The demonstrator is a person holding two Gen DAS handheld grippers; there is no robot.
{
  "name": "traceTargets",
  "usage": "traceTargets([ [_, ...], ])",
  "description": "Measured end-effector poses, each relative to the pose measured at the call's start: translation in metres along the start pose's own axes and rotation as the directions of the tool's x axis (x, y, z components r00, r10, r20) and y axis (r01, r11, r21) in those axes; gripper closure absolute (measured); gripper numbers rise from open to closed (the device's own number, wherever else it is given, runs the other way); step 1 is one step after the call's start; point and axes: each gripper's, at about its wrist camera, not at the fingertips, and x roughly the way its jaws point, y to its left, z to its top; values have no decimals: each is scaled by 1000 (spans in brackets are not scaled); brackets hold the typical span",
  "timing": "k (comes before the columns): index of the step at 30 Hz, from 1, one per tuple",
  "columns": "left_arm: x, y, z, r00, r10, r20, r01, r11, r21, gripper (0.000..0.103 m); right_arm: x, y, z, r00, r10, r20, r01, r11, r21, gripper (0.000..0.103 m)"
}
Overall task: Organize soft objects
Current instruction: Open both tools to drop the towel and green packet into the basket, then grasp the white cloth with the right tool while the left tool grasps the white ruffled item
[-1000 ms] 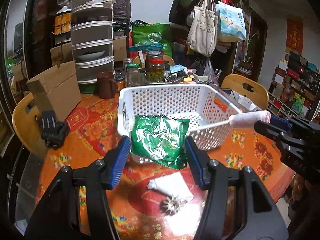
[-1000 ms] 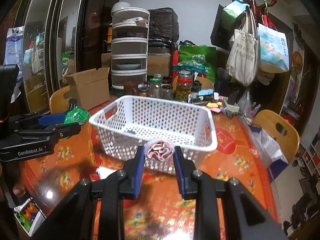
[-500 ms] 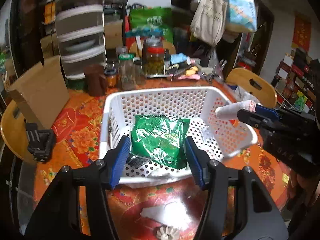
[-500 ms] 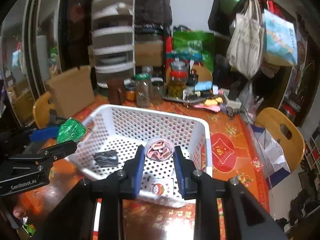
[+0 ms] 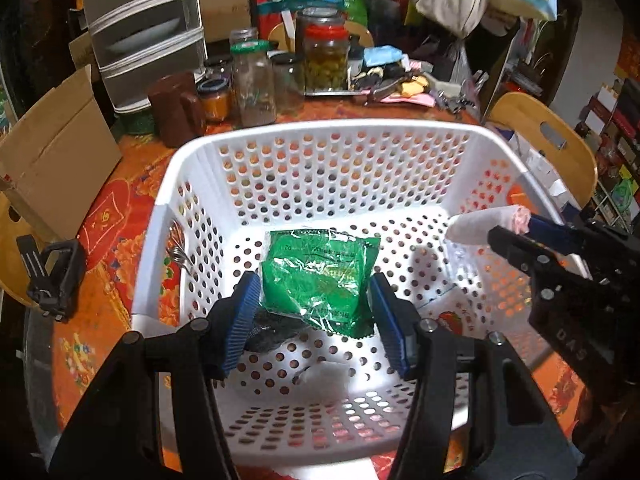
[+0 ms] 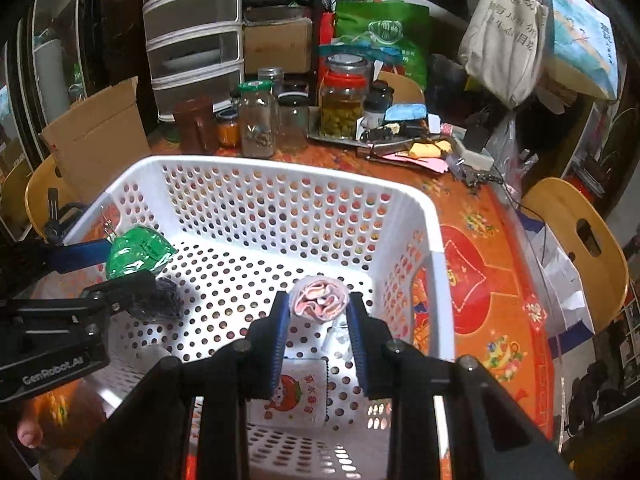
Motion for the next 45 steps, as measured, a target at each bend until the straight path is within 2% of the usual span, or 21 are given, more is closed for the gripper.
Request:
traceTargets([
  [10,14,4,-5,1000,-6,-12,6,1000,-9,46,14,2,-5,999,-2,-33,2,1000,-4,75],
  [11,15,4,-5,1000,-9,-16,9,1000,-12,45,13,1,-4,1000,-5,-26,5,1000,-1,72],
  [14,13,7,-8,1000,-14,-12,13,1000,-21,44,6,0,-2,1000,1,-11,-1,1000,9,45],
  [15,11,8,-9,1000,-25,-9,24,999,-25,43,2,0,-2,1000,-1,-4,1,1000,10,41],
  [16,9,8,-9,1000,-30,-6,30,999,-26,41,-3,-1,-1,1000,0,3,0,1000,14,40],
  [17,6,8,-10,999,-33,0,33,999,-25,35,-6,-1,-1,1000,2,6,-2,1000,17,37],
  [18,1,7,-10,999,-31,10,31,999,-21,22,-10,-2,-1,1000,-1,10,1,1000,20,33],
  [20,-8,6,-10,999,-37,37,37,999,-10,12,-17,-3,0,1000,-8,23,7,1000,23,27],
  [27,-41,6,-14,995,-37,94,38,999,-12,4,-30,-15,-3,999,-7,43,4,999,54,10],
  [29,-57,7,-20,993,-37,116,37,999,-2,0,-34,-18,-5,999,-7,49,4,998,63,8],
  [33,-91,15,-40,987,-25,157,27,1000,-12,0,-46,-20,-14,997,-15,75,10,998,69,6],
  [38,-125,26,-88,983,-28,181,32,999,-22,0,-67,-13,-34,995,-16,101,11,998,54,6],
  [41,-133,33,-125,982,-34,184,39,999,-22,0,-83,-7,-53,991,0,131,-5,999,43,6],
  [45,-124,39,-173,988,-52,143,56,998,-25,0,-104,1,-88,987,21,162,-28,999,40,6],
])
